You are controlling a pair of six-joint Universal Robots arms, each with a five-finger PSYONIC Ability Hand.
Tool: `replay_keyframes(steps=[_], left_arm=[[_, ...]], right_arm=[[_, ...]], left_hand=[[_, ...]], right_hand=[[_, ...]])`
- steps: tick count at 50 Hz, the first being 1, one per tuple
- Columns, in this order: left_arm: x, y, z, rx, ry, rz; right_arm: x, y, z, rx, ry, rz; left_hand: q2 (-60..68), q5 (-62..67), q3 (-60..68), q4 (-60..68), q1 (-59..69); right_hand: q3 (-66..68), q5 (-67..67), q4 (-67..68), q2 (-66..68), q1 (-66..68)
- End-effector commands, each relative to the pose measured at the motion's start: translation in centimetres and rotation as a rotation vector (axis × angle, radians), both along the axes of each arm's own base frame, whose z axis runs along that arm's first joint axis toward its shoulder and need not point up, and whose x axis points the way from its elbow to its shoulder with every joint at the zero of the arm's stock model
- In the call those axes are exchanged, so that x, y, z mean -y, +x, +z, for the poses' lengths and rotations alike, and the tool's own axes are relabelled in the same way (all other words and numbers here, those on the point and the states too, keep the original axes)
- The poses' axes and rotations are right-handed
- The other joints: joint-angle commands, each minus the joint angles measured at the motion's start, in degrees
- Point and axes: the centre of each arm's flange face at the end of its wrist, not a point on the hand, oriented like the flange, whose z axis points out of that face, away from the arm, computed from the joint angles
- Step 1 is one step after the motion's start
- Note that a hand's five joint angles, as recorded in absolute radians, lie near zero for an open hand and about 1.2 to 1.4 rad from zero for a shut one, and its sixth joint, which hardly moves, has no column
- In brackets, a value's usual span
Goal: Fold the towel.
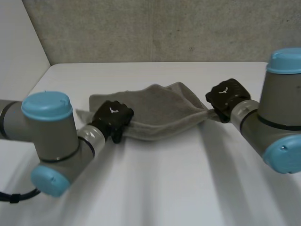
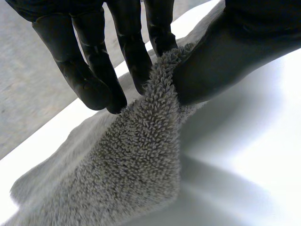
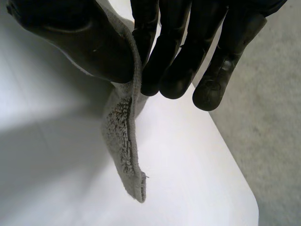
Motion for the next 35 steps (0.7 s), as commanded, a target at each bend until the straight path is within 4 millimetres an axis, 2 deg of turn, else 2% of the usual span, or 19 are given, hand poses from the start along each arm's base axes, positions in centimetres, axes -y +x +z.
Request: replay_keyframes(steps=[1,2,3,4,5,6,7,8,11,12,13,15,16,18,19,21,24,29,35], left_arm=[[-5.6,-1.5,0.5,0.003,0.000,-0.112],[-5.6,-1.5,0.5,0.003,0.000,-0.113],[-6.4,-1.7,0.8,0.000,-0.007,-0.131],[-7.0,-1.9,1.1,-0.006,-0.014,-0.145],[-7.0,-1.9,1.1,-0.006,-0.014,-0.145],[-7.2,-1.9,1.4,-0.011,-0.025,-0.148],[-7.2,-1.9,1.6,-0.016,-0.032,-0.148],[-7.2,-1.9,1.6,-0.016,-0.032,-0.148],[-6.2,-1.8,2.1,-0.026,-0.054,-0.125],[-5.1,-1.4,2.5,-0.033,-0.066,-0.098],[-5.1,-1.4,2.5,-0.033,-0.066,-0.098],[-2.1,-0.2,3.3,-0.046,-0.088,-0.024],[-2.1,-0.2,3.3,-0.046,-0.088,-0.024],[0.1,0.5,4.1,-0.063,-0.117,0.020],[0.1,0.5,4.1,-0.063,-0.117,0.020],[1.9,0.8,4.0,-0.062,-0.121,0.050],[2.4,0.9,3.5,-0.048,-0.097,0.059],[3.8,2.1,1.5,0.026,0.035,0.104],[4.3,3.4,0.2,0.075,0.134,0.138]], right_arm=[[-0.3,-2.4,-0.4,-0.039,0.061,-0.072],[-0.3,-2.4,-0.4,-0.039,0.061,-0.072],[-0.1,-2.8,-0.6,-0.045,0.064,-0.088],[0.1,-3.2,-0.8,-0.053,0.065,-0.105],[0.1,-3.2,-0.8,-0.053,0.065,-0.105],[0.3,-3.6,-0.9,-0.057,0.064,-0.119],[0.6,-3.9,-1.0,-0.058,0.061,-0.134],[0.6,-3.9,-1.0,-0.058,0.061,-0.134],[1.1,-4.3,-1.2,-0.052,0.052,-0.150],[1.3,-4.4,-1.4,-0.050,0.050,-0.153],[1.3,-4.4,-1.4,-0.050,0.050,-0.153],[1.3,-4.5,-1.9,-0.046,0.049,-0.158],[1.3,-4.5,-1.9,-0.046,0.049,-0.158],[1.1,-4.4,-2.3,-0.046,0.046,-0.153],[1.1,-4.4,-2.3,-0.046,0.046,-0.153],[0.9,-4.3,-2.7,-0.049,0.048,-0.146],[0.9,-4.2,-2.8,-0.048,0.045,-0.144],[0.7,-4.3,-3.5,-0.055,0.061,-0.142],[0.8,-4.3,-4.2,-0.061,0.078,-0.141]], left_hand=[[-11.3,-22.2,-12.4,-10.7,-7.3],[-11.3,-22.2,-12.4,-10.7,-7.3],[-18.1,-29.0,-19.2,-17.5,-14.1],[-35.2,-46.1,-36.3,-34.5,-31.2],[-35.4,-46.2,-36.4,-34.7,-31.3],[-55.0,-65.9,-56.1,-54.3,-51.0],[-66.7,-77.6,-67.8,-66.0,-62.7],[-66.8,-77.7,-67.9,-66.1,-62.8],[-80.2,-91.1,-81.3,-79.5,-76.2],[-80.8,-91.7,-81.8,-80.1,-76.7],[-80.8,-91.7,-81.8,-80.1,-76.8],[-80.8,-91.7,-81.8,-80.1,-76.8],[-80.8,-91.7,-81.8,-80.1,-76.8],[-80.4,-91.3,-81.5,-79.8,-76.4],[-80.4,-91.3,-81.5,-79.8,-76.4],[-78.1,-89.0,-79.2,-77.4,-74.1],[-76.1,-86.9,-77.1,-75.4,-72.0],[-67.8,-78.7,-68.9,-67.2,-63.8],[-61.8,-72.7,-62.8,-61.1,-57.7]], right_hand=[[3.5,1.7,3.7,3.4,4.3],[3.5,1.7,3.7,3.4,4.3],[3.5,1.7,3.7,3.4,4.3],[3.5,1.7,3.7,3.4,4.3],[3.5,1.7,3.7,3.4,4.3],[3.5,1.7,3.7,3.4,4.3],[3.5,1.7,3.7,3.4,4.3],[3.5,1.7,3.7,3.4,4.3],[3.5,1.7,3.7,3.4,4.3],[3.5,1.7,3.7,3.4,4.3],[3.5,1.7,3.7,3.4,4.3],[3.5,1.7,3.7,3.4,4.3],[3.5,1.7,3.7,3.4,4.3],[3.5,1.7,3.7,3.4,4.3],[3.5,1.7,3.7,3.4,4.3],[3.5,1.7,3.7,3.4,4.3],[3.5,1.7,3.7,3.4,4.3],[3.5,1.7,3.7,3.4,4.3],[3.5,1.7,3.7,3.4,4.3]])
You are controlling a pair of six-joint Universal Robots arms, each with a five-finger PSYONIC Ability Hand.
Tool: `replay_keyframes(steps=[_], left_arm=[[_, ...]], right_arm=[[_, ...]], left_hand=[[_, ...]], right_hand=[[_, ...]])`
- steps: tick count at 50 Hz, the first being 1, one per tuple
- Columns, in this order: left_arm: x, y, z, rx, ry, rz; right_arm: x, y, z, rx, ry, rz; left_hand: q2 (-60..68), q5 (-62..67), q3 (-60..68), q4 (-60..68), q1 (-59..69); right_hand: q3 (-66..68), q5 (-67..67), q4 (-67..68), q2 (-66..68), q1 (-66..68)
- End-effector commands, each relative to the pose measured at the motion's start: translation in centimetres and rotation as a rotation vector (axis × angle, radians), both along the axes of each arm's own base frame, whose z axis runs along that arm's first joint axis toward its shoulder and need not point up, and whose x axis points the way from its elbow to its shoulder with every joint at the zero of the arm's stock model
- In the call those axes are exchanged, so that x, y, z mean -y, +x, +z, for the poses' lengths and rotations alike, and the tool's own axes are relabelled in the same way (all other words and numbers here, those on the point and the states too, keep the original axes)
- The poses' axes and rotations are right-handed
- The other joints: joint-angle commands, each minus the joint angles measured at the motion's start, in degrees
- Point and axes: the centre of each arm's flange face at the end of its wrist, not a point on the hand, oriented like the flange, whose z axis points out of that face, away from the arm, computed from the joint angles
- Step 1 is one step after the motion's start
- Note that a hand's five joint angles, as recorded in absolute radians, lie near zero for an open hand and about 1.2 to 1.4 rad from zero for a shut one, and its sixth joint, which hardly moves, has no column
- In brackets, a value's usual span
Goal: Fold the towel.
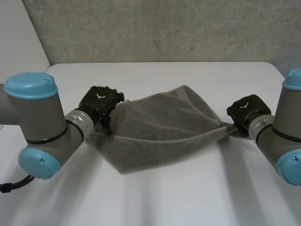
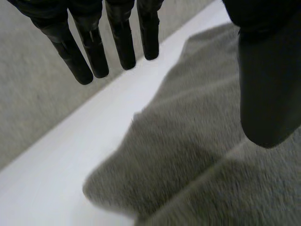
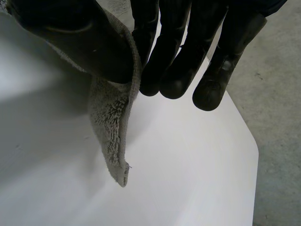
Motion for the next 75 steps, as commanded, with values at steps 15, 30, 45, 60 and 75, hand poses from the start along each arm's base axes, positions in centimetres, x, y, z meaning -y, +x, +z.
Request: replay_keyframes(steps=[15,30,45,60,75], left_arm=[[2.3,4.9,-3.1,0.098,0.217,0.141],[2.6,5.4,-5.0,0.116,0.262,0.147],[1.2,5.1,-4.9,0.117,0.278,0.125],[2.0,5.4,6.2,-0.004,-0.021,0.151],[-0.9,6.2,19.3,-0.172,-0.358,0.160]], right_arm=[[0.2,-0.2,-1.2,-0.011,0.032,-0.002],[0.0,-0.1,-1.4,-0.013,0.035,0.003],[0.2,-0.1,-1.6,-0.012,0.032,0.000],[-0.3,-0.3,11.8,0.112,-0.322,0.001],[-1.2,0.0,17.7,0.081,-0.184,0.116]], left_hand=[[11.8,1.5,11.9,11.7,11.7],[12.1,1.9,12.2,12.1,12.0],[54.1,43.8,54.2,54.1,54.0],[54.6,44.4,54.8,54.6,54.6],[54.6,44.4,54.8,54.6,54.6]], right_hand=[[3.5,1.7,3.7,3.4,4.3],[3.5,1.7,3.7,3.4,4.3],[3.5,1.7,3.7,3.4,4.3],[3.5,1.7,3.7,3.4,4.3],[3.5,1.7,3.7,3.4,4.3]])
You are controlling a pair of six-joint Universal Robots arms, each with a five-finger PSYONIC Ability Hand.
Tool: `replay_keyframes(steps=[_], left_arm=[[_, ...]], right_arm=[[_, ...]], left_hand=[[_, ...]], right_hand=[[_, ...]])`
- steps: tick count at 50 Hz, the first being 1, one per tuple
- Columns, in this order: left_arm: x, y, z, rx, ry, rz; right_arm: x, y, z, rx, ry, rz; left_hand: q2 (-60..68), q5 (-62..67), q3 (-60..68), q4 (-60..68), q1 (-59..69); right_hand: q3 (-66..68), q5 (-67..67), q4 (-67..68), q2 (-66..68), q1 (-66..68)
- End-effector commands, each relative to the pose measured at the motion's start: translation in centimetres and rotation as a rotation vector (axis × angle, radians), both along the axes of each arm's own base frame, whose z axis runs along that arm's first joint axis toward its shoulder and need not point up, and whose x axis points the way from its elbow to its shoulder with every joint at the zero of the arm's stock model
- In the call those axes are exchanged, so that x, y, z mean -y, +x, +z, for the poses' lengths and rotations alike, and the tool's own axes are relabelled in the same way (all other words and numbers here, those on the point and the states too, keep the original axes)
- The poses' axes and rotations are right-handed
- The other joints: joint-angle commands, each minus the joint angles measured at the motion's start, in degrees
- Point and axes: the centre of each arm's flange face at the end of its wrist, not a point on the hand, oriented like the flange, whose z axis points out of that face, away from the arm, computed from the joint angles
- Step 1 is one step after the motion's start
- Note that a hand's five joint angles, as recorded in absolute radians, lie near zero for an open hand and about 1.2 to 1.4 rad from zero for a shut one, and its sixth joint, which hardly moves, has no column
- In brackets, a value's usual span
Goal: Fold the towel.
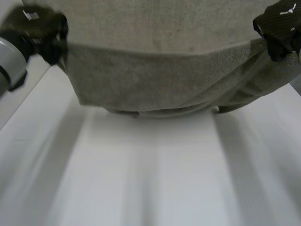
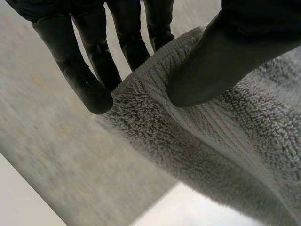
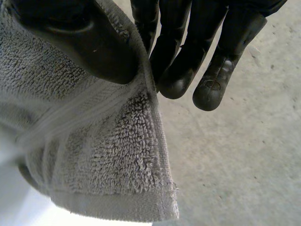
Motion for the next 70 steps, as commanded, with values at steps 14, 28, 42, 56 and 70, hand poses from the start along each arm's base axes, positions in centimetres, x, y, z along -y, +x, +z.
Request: replay_keyframes(steps=[14,28,42,56,70], left_arm=[[5.7,-2.4,-12.4,0.422,0.353,0.044],[12.8,-5.0,-8.0,0.353,0.000,0.139],[12.7,-5.1,6.6,-0.256,-0.524,0.053],[15.1,-6.2,-9.3,-0.052,-0.027,0.043],[11.2,-4.9,-21.6,0.229,0.167,0.002]], right_arm=[[4.4,3.5,-13.5,-0.356,0.406,0.133],[11.6,7.4,-11.2,-0.284,-0.039,0.009],[11.4,7.1,3.3,0.037,-0.757,-0.077],[11.1,7.2,-10.1,-0.188,-0.226,0.015],[8.3,5.7,-19.8,-0.309,0.075,0.043]], left_hand=[[-6.3,-15.1,-8.3,-7.1,-3.2],[-6.3,-15.1,-8.3,-7.1,-3.2],[-6.3,-15.1,-8.3,-7.1,-3.2],[-6.3,-15.1,-8.3,-7.1,-3.2],[-6.3,-15.1,-8.3,-7.1,-3.2]], right_hand=[[3.5,1.7,3.7,3.4,4.3],[3.5,1.7,3.7,3.4,4.3],[3.5,1.7,3.7,3.4,4.3],[3.5,1.7,3.7,3.4,4.3],[3.5,1.7,3.7,3.4,4.3]])
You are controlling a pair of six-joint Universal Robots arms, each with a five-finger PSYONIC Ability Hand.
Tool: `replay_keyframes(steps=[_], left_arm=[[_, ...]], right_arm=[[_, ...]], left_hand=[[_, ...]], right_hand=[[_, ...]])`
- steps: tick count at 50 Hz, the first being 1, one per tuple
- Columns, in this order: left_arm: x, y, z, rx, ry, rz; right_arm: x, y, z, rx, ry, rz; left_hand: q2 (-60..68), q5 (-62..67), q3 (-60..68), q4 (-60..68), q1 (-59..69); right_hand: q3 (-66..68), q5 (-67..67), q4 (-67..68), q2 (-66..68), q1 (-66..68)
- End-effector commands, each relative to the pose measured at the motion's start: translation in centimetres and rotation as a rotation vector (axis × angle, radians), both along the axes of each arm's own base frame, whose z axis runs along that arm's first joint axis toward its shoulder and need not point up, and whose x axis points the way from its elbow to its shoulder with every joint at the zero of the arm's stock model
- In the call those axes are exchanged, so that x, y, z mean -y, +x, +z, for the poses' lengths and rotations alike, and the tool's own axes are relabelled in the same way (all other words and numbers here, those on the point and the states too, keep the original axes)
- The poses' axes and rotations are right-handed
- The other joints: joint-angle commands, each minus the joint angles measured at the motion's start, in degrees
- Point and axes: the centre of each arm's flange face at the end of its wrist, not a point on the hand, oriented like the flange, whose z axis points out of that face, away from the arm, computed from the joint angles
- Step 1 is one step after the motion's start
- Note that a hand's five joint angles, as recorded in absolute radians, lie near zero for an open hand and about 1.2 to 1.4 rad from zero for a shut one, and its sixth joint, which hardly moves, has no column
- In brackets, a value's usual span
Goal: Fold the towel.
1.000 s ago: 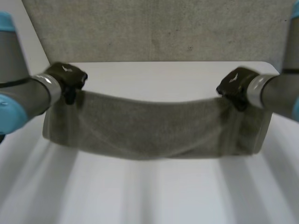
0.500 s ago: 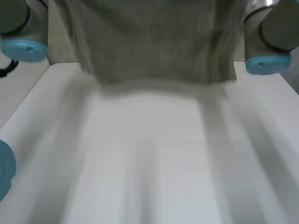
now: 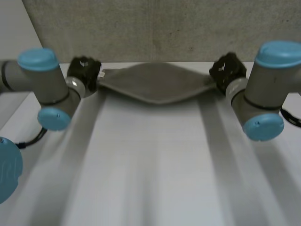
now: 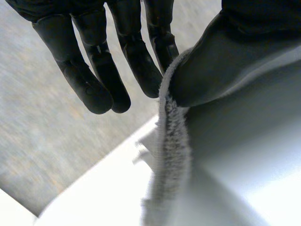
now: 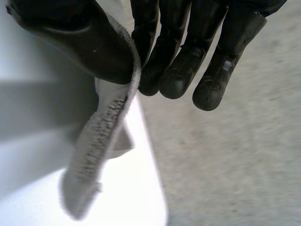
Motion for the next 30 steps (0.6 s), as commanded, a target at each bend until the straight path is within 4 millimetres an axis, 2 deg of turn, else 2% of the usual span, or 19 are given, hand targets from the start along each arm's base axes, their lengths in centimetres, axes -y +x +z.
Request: replay_keyframes(steps=[1,3,4,6,7,9,10,11,12,14,15,17,18,20,24,30], left_arm=[[-2.4,0.9,-3.7,0.141,0.024,-0.037],[-3.4,2.2,-3.2,0.172,0.018,-0.037],[-3.4,2.2,-3.2,0.172,0.018,-0.037],[-4.3,3.6,-1.4,0.166,0.004,-0.036],[-4.3,3.6,-1.4,0.166,0.004,-0.036],[-5.2,5.0,0.6,0.156,-0.015,-0.029],[-5.2,5.0,0.6,0.156,-0.015,-0.029],[-5.8,5.6,1.5,0.153,-0.025,-0.022],[-5.8,5.6,1.5,0.153,-0.025,-0.022],[-7.0,7.1,4.0,0.142,-0.065,0.001],[-7.0,7.1,4.0,0.142,-0.065,0.001],[-8.7,8.5,6.9,0.129,-0.126,0.011],[-8.7,8.5,7.0,0.129,-0.126,0.011],[-10.6,9.2,8.7,0.124,-0.170,-0.008],[-11.8,9.6,9.6,0.119,-0.189,-0.028],[-12.5,9.7,8.4,0.122,-0.153,-0.052]], right_arm=[[-1.3,-0.7,-3.4,-0.044,0.105,-0.016],[-2.0,-1.2,-3.1,-0.049,0.118,-0.022],[-2.0,-1.2,-3.1,-0.049,0.118,-0.022],[-3.3,-1.8,-0.8,-0.034,0.096,-0.023],[-3.3,-1.8,-0.8,-0.034,0.095,-0.023],[-4.9,-2.8,1.7,-0.003,0.073,-0.025],[-4.9,-2.8,1.7,-0.003,0.073,-0.025],[-5.5,-3.4,3.0,0.017,0.055,-0.038],[-5.5,-3.4,3.0,0.018,0.055,-0.038],[-6.9,-4.5,5.3,0.053,0.028,-0.055],[-7.0,-4.5,5.3,0.053,0.028,-0.055],[-8.6,-5.7,6.9,0.058,0.042,-0.069],[-8.7,-5.7,6.9,0.058,0.042,-0.069],[-10.1,-6.7,8.0,0.047,0.074,-0.082],[-11.3,-7.3,8.6,0.035,0.108,-0.085],[-11.7,-7.3,8.9,0.029,0.123,-0.070]], left_hand=[[-7.1,-15.5,-8.6,-7.5,-3.2],[-7.1,-15.5,-8.6,-7.5,-3.2],[-7.1,-15.5,-8.6,-7.5,-3.2],[-7.1,-15.5,-8.6,-7.5,-3.2],[-7.1,-15.5,-8.6,-7.5,-3.2],[-7.1,-15.5,-8.6,-7.5,-3.2],[-7.1,-15.5,-8.6,-7.5,-3.2],[-7.1,-15.5,-8.6,-7.5,-3.2],[-7.1,-15.5,-8.6,-7.5,-3.2],[-7.1,-15.5,-8.6,-7.5,-3.2],[-7.1,-15.5,-8.6,-7.5,-3.2],[-7.1,-15.5,-8.6,-7.5,-3.2],[-7.1,-15.5,-8.6,-7.5,-3.2],[-7.1,-15.5,-8.6,-7.5,-3.2],[-7.1,-15.5,-8.6,-7.5,-3.2],[-7.1,-15.5,-8.6,-7.5,-3.2]], right_hand=[[3.5,1.7,3.7,3.4,4.3],[3.5,1.7,3.7,3.4,4.3],[3.5,1.7,3.7,3.4,4.3],[3.5,1.7,3.7,3.4,4.3],[3.5,1.7,3.7,3.4,4.3],[3.5,1.7,3.7,3.4,4.3],[3.5,1.7,3.7,3.4,4.3],[3.5,1.7,3.7,3.4,4.3],[3.5,1.7,3.7,3.4,4.3],[3.5,1.7,3.7,3.4,4.3],[3.5,1.7,3.7,3.4,4.3],[3.5,1.7,3.7,3.4,4.3],[3.5,1.7,3.7,3.4,4.3],[3.5,1.7,3.7,3.4,4.3],[3.5,1.7,3.7,3.4,4.3],[3.5,1.7,3.7,3.4,4.3]])
